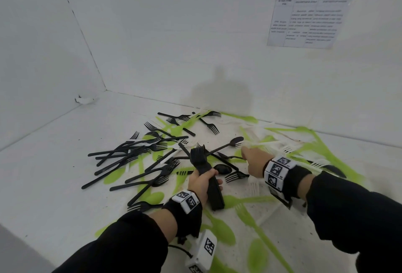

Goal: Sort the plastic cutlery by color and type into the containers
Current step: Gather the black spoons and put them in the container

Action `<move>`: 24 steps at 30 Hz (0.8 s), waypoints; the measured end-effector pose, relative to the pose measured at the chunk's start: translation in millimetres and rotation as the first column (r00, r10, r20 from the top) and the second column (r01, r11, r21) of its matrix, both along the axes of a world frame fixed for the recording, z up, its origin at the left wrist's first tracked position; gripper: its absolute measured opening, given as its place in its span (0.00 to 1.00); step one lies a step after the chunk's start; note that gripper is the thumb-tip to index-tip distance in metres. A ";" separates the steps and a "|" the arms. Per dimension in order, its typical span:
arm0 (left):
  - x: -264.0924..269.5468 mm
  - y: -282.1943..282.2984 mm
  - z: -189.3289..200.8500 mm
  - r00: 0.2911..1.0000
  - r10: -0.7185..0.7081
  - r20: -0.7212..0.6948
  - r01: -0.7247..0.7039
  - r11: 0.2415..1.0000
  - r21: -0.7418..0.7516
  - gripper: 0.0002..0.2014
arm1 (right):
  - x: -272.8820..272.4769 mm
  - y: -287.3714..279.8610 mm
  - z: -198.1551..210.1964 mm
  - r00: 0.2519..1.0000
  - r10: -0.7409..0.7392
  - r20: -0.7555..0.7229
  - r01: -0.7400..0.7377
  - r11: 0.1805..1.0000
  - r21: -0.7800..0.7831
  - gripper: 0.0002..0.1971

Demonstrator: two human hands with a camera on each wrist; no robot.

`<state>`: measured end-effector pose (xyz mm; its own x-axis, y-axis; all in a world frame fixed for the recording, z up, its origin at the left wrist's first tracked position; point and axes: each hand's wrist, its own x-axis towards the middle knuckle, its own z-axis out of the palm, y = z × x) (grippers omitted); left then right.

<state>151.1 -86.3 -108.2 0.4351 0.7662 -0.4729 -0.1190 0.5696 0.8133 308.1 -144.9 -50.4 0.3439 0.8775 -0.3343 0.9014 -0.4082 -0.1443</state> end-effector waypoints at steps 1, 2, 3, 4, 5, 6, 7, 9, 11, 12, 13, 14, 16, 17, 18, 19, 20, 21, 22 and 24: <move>0.0 -0.7 0.2 1.000 0.001 0.002 -0.001 1.000 0.004 0.07 | -1.4 -1.1 0.3 1.000 -0.015 -0.019 0.015 1.000 0.025 0.10; -0.1 -1.2 0.4 1.000 0.003 0.005 -0.003 1.000 0.009 0.08 | -2.4 -2.2 2.3 0.999 -0.026 -0.023 0.027 0.998 0.055 0.12; -0.2 -1.8 0.9 1.000 0.005 0.008 -0.005 1.000 0.011 0.08 | -2.1 -0.9 4.3 0.999 -0.036 -0.003 0.037 0.997 0.065 0.13; -0.6 -2.0 1.4 1.000 0.005 0.008 -0.005 1.000 0.011 0.08 | -2.7 0.9 8.3 0.999 -0.035 0.032 0.034 0.998 0.053 0.13; -1.1 -2.1 1.4 1.000 0.002 0.006 -0.002 1.000 0.009 0.08 | -1.8 5.0 10.6 0.996 -0.034 0.078 0.033 0.999 0.019 0.12; -1.3 -2.0 1.1 1.000 0.000 0.004 0.000 1.000 0.005 0.07 | -1.6 10.0 14.1 0.991 -0.035 0.130 0.038 0.999 -0.020 0.12; -1.5 -1.6 0.8 1.000 -0.003 0.002 0.003 1.000 0.002 0.07 | -2.6 15.1 17.4 0.984 -0.058 0.169 0.065 0.997 -0.038 0.11; -1.7 -1.1 0.1 1.000 -0.005 -0.001 0.005 1.000 -0.007 0.07 | -3.3 24.2 22.9 0.976 -0.114 0.188 0.118 0.993 -0.013 0.10; -1.8 -0.9 0.1 1.000 -0.005 0.001 0.005 1.000 -0.010 0.07 | -2.0 33.2 25.9 0.973 -0.192 0.131 0.187 0.981 0.050 0.14; -2.0 -0.5 0.3 1.000 -0.008 0.000 0.008 1.000 -0.008 0.07 | -1.2 37.4 26.6 0.968 -0.243 0.063 0.236 0.967 0.101 0.15; -2.4 -0.6 0.4 1.000 -0.012 -0.002 0.012 1.000 -0.007 0.06 | -0.5 42.2 25.3 0.955 -0.295 -0.037 0.297 0.942 0.159 0.15; -2.4 -0.6 0.2 1.000 -0.015 -0.004 0.014 1.000 -0.008 0.06 | -0.6 47.3 24.2 0.933 -0.341 -0.118 0.359 0.910 0.206 0.16; -2.3 -0.5 -0.4 1.000 -0.013 -0.005 0.013 1.000 -0.011 0.06 | -4.5 57.8 22.0 0.890 -0.400 -0.218 0.443 0.869 0.218 0.16; -2.2 -0.5 -0.6 1.000 -0.008 -0.003 0.008 1.000 -0.013 0.06 | -7.1 63.1 20.0 0.883 -0.412 -0.225 0.455 0.869 0.194 0.17; -2.1 -0.5 -0.7 1.000 -0.004 -0.002 0.004 1.000 -0.014 0.06 | -10.0 66.9 16.8 0.882 -0.412 -0.230 0.453 0.876 0.166 0.18; -2.1 -0.2 -0.8 1.000 -0.002 0.000 0.002 1.000 -0.013 0.06 | -12.8 71.0 12.5 0.882 -0.404 -0.241 0.444 0.885 0.140 0.19; -2.1 -0.2 -1.2 1.000 -0.002 0.003 0.002 1.000 -0.014 0.06 | -16.5 72.9 9.6 0.893 -0.384 -0.236 0.421 0.898 0.131 0.19; -2.1 -0.3 -1.4 1.000 -0.003 0.008 0.003 1.000 -0.016 0.06 | -19.4 74.9 5.7 0.915 -0.345 -0.209 0.375 0.919 0.122 0.19; -2.0 -0.4 -1.2 1.000 -0.006 0.014 0.007 1.000 -0.018 0.07 | -24.0 75.8 4.4 0.925 -0.329 -0.189 0.354 0.928 0.118 0.19; -2.0 0.0 -0.4 1.000 -0.011 0.024 0.012 1.000 -0.019 0.07 | -25.5 80.6 -0.7 0.930 -0.335 -0.153 0.354 0.927 0.121 0.19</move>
<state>149.1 -86.3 -108.6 0.4553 0.7518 -0.4770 -0.1320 0.5868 0.7989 282.6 -64.3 -51.2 0.5963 0.7543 -0.2746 0.6789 -0.6564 -0.3289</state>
